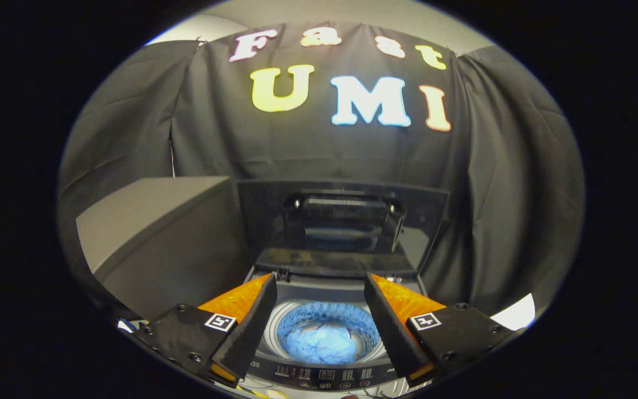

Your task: Put the clothes into the washing machine and then close the washing machine lid.

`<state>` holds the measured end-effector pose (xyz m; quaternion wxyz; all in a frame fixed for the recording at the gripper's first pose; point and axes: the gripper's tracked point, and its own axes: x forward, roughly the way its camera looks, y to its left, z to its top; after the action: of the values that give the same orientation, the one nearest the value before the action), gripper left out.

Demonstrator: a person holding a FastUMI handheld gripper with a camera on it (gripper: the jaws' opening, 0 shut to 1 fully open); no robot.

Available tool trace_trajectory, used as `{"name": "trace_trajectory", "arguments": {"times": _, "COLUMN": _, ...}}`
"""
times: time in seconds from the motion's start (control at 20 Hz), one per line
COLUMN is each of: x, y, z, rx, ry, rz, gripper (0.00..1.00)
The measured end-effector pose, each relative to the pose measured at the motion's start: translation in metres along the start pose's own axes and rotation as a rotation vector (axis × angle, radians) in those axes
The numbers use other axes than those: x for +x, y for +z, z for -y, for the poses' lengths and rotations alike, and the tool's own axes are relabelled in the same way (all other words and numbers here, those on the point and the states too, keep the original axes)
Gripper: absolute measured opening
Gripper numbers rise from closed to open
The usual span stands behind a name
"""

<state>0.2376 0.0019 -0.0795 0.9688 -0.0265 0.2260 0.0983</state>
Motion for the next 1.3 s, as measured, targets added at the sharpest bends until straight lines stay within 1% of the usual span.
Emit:
{"name": "trace_trajectory", "arguments": {"times": 0.15, "x": -0.005, "y": 0.035, "z": 0.000, "rx": -0.036, "ry": -0.006, "rz": 0.099, "gripper": 0.98}}
{"name": "trace_trajectory", "arguments": {"times": 0.25, "x": -0.003, "y": 0.052, "z": 0.000, "rx": -0.058, "ry": -0.010, "rz": 0.142, "gripper": 0.99}}
{"name": "trace_trajectory", "arguments": {"times": 0.5, "x": 0.012, "y": 0.090, "z": -0.009, "rx": -0.062, "ry": 0.004, "rz": 0.243, "gripper": 1.00}}
{"name": "trace_trajectory", "arguments": {"times": 0.9, "x": 0.067, "y": 0.120, "z": -0.001, "rx": -0.023, "ry": -0.025, "rz": 0.266, "gripper": 1.00}}
{"name": "trace_trajectory", "arguments": {"times": 1.1, "x": 0.096, "y": 0.135, "z": 0.012, "rx": -0.019, "ry": -0.055, "rz": 0.272, "gripper": 1.00}}
{"name": "trace_trajectory", "arguments": {"times": 1.3, "x": 0.128, "y": 0.140, "z": 0.023, "rx": 0.038, "ry": -0.076, "rz": 0.251, "gripper": 1.00}}
